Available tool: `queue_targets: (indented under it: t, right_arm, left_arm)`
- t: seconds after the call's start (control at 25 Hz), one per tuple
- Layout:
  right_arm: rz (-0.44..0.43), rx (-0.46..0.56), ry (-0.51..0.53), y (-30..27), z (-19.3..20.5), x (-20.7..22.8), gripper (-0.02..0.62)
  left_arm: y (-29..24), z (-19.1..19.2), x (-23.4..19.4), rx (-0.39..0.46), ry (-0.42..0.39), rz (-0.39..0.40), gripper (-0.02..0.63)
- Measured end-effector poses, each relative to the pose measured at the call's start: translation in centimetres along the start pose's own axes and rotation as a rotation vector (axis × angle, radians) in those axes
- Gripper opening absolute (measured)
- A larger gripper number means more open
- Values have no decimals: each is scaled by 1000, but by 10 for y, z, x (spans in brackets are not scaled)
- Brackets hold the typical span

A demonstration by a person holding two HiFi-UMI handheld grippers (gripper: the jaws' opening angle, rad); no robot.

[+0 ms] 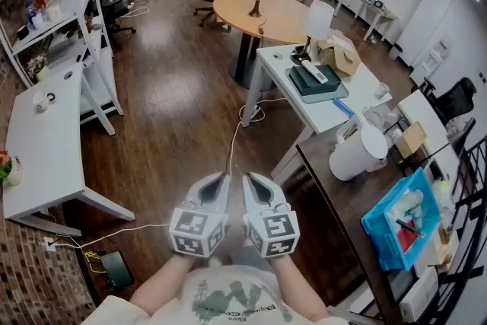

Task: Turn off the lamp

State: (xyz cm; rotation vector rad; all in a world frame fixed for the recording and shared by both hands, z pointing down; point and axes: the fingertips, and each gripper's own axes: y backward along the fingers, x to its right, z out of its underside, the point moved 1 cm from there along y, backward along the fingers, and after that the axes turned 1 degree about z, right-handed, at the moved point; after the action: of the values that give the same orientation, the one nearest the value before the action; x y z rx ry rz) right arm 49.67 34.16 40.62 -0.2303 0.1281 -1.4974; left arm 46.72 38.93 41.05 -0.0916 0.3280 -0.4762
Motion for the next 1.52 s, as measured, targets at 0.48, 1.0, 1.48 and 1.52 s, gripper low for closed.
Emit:
queue_targets:
  t: [0.48, 1.0, 1.48, 1.52]
  right_arm:
    - [-20, -2, -20, -69, -9, 50, 9]
    - [-95, 20, -7, -164, -52, 144, 15]
    - [-144, 49, -32, -218, -70, 238, 25]
    - [-144, 43, -33, -220, -68, 243, 26]
  left_arm:
    - [-76, -11, -29, -40, -26, -10, 0]
    - [-204, -54, -55, -18, -44, -79, 0]
    - [-305, -79, -64, -29, -96, -162, 0]
    - [-308, -80, -66, -28, -97, -171, 0]
